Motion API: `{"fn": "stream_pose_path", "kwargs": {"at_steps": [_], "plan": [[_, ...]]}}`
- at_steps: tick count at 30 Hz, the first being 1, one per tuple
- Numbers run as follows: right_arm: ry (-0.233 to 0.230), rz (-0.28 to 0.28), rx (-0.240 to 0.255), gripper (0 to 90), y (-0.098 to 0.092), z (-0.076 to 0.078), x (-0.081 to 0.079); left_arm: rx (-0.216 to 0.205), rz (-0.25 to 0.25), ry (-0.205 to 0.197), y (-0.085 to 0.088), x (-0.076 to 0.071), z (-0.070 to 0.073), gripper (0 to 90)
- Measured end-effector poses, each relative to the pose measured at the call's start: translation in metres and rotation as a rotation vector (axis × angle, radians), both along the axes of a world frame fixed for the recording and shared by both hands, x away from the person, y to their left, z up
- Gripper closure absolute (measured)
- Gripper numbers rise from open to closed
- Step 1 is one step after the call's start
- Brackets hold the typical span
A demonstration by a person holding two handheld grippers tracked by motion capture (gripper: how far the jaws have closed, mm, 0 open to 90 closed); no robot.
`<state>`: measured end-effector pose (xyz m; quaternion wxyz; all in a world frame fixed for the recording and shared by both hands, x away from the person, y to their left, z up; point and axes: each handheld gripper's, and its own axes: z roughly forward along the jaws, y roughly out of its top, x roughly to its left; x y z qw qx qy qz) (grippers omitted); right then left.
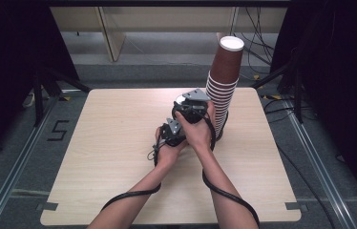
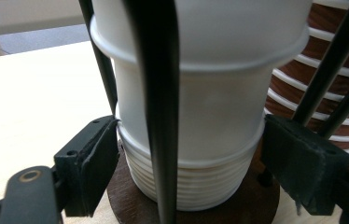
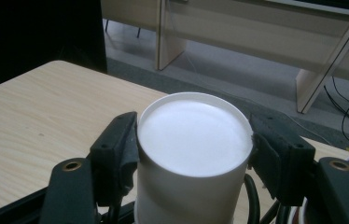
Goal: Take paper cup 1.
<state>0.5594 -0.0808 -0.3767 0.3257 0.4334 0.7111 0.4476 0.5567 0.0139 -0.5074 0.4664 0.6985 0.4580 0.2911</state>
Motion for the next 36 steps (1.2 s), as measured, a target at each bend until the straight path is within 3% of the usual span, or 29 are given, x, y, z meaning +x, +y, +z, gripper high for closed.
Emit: {"fn": "stream_pose_path", "kwargs": {"at_steps": [20, 25, 36], "plan": [[-0.074, 0.003, 0.04, 36.1, -0.003, 0.019, -0.006, 0.011, -0.003, 0.006, 0.001, 0.0, 0.001, 18.9], [-0.055, 0.005, 0.04, 36.0, -0.004, 0.017, -0.005, 0.012, -0.007, 0.007, 0.001, 0.0, 0.001, 18.9], [-0.084, 0.004, 0.058, 36.1, -0.004, 0.022, -0.009, 0.015, -0.005, 0.007, 0.001, 0.0, 0.001, 18.8]]}}
